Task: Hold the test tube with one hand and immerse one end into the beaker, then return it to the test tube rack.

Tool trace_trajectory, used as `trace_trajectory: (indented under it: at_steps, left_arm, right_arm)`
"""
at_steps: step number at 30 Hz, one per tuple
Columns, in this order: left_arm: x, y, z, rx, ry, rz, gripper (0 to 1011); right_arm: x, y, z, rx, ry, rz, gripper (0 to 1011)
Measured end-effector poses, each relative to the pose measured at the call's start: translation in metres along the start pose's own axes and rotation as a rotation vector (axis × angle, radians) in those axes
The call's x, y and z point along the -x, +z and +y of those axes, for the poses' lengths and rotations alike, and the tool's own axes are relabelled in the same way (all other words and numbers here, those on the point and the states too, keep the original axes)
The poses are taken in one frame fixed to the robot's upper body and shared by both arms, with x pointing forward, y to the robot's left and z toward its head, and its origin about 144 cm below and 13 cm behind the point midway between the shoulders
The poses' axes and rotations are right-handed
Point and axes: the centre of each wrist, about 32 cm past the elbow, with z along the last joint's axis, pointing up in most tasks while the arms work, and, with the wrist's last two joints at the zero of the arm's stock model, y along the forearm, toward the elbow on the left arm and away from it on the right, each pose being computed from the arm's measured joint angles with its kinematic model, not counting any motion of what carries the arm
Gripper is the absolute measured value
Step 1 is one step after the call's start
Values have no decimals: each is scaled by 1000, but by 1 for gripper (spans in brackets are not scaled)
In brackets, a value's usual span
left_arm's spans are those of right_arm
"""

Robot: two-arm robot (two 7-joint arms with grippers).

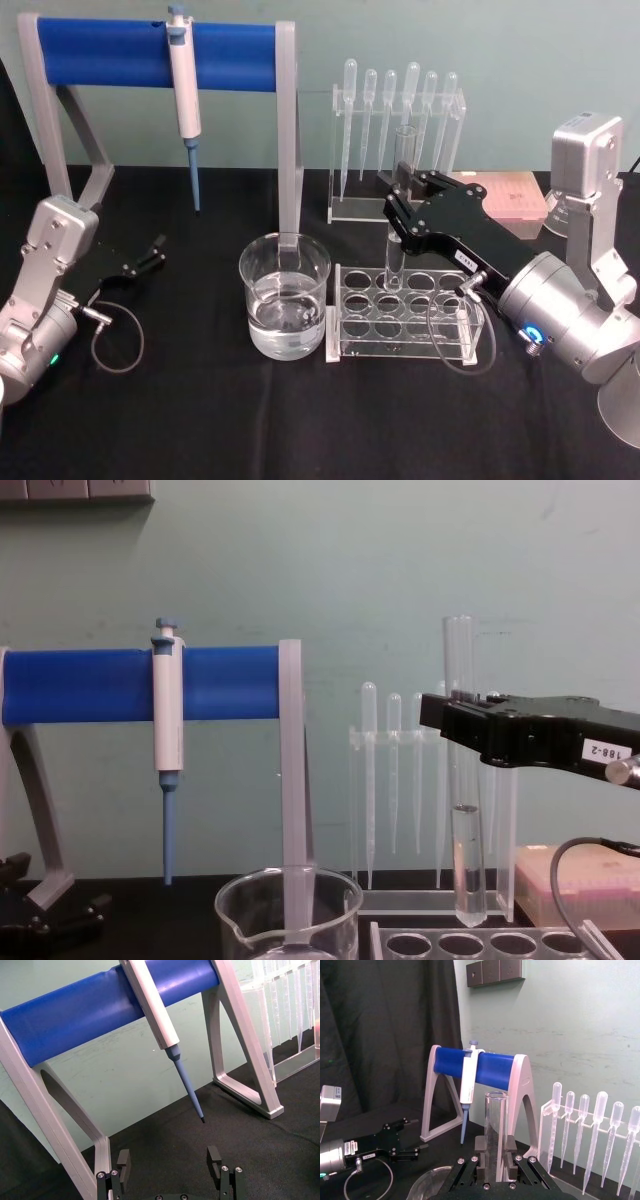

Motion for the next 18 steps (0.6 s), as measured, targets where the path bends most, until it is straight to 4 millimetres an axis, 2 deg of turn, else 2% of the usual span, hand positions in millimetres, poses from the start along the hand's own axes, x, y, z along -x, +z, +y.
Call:
trace_trajectory:
  at_steps: [18]
  left_arm:
    - [0, 0, 0, 0, 0, 0, 1000]
  right_arm:
    - [0, 0, 0, 0, 0, 0, 233]
